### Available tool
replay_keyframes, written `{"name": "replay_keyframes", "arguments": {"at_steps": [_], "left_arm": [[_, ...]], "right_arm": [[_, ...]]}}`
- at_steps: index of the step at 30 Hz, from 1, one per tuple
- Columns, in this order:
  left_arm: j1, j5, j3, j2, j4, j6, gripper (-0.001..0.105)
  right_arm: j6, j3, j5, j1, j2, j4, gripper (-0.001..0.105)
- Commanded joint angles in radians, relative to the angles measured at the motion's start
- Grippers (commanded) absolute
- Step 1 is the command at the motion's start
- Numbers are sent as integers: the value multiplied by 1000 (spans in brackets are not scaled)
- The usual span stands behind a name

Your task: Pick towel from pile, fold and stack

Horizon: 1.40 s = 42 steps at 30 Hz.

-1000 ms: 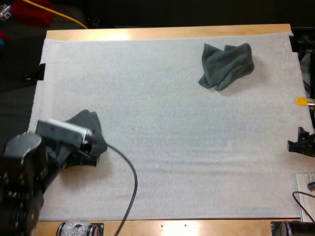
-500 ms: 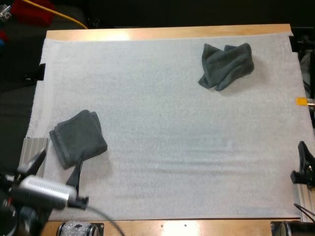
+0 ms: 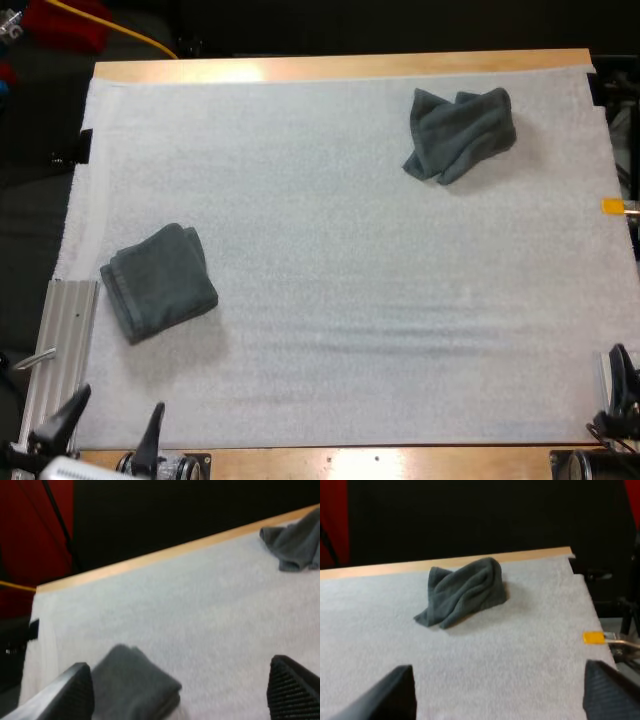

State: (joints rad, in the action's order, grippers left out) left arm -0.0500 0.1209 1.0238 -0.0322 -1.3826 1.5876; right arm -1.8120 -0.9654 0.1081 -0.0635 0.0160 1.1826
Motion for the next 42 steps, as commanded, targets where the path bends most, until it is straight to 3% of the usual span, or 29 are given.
{"name": "replay_keyframes", "arguments": {"at_steps": [1, 6, 14, 22, 34, 42], "left_arm": [[-5, -3, -4, 22, -4, 2, 69], [-5, 63, -32, 141, -29, 8, 69], [-2, 71, -55, 187, -160, 1, 69], [-2, 70, -94, 187, -17, 1, 69], [-2, 70, -300, 185, 216, 1, 69], [-2, 70, -399, 185, 293, 1, 69]], "right_arm": [[7, -3, 8, 1, -21, 12, 67], [20, -12, 8, 1, -75, 56, 67], [23, -8, 9, 1, -72, 71, 67], [20, 20, 9, 1, -72, -21, 67], [19, 234, 9, 1, -68, -220, 67], [20, 328, 9, 1, -68, -229, 67]]}}
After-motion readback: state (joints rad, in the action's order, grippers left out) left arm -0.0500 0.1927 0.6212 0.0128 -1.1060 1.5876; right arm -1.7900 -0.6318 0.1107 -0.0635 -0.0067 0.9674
